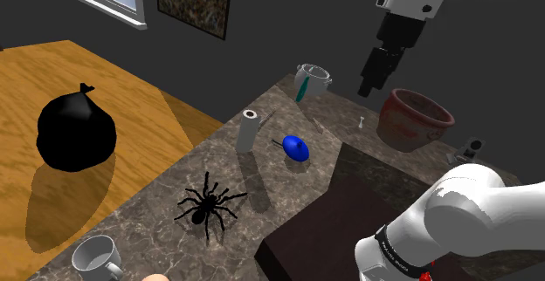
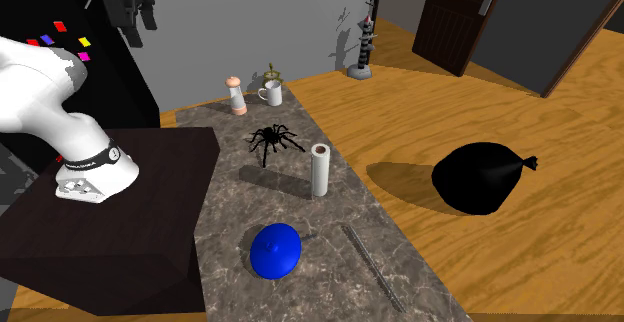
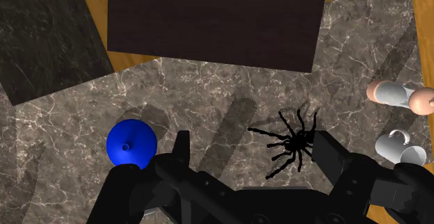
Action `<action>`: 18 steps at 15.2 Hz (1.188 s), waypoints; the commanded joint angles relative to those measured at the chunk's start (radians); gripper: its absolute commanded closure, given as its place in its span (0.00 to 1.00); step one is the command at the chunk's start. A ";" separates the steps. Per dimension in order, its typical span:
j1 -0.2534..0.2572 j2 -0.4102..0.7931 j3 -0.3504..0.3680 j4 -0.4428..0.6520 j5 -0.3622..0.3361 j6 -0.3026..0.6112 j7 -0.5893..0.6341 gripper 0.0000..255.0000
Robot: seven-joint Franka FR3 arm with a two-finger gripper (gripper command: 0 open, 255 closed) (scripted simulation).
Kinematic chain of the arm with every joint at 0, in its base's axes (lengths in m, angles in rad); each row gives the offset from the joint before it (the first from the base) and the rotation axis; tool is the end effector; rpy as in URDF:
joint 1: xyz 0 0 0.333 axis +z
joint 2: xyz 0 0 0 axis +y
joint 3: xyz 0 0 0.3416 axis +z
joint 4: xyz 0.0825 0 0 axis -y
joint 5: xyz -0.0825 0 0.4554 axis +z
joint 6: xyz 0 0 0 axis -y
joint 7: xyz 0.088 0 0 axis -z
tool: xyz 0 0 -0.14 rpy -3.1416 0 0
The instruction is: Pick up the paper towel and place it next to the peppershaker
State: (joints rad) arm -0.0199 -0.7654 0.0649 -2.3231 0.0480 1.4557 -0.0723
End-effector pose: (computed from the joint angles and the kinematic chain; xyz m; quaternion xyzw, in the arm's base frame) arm 0.3500 0.0275 0.5759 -0.9974 -0.0499 0.0515 0.0027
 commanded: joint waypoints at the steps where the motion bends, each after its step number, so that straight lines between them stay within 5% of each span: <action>1: 0.000 0.000 0.000 0.000 0.000 0.000 0.000 0.00; 18: -0.030 0.489 0.054 -0.023 -0.034 0.582 0.064 0.00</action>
State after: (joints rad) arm -0.0490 -0.3120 0.1154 -2.3569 0.0184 2.0067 -0.0161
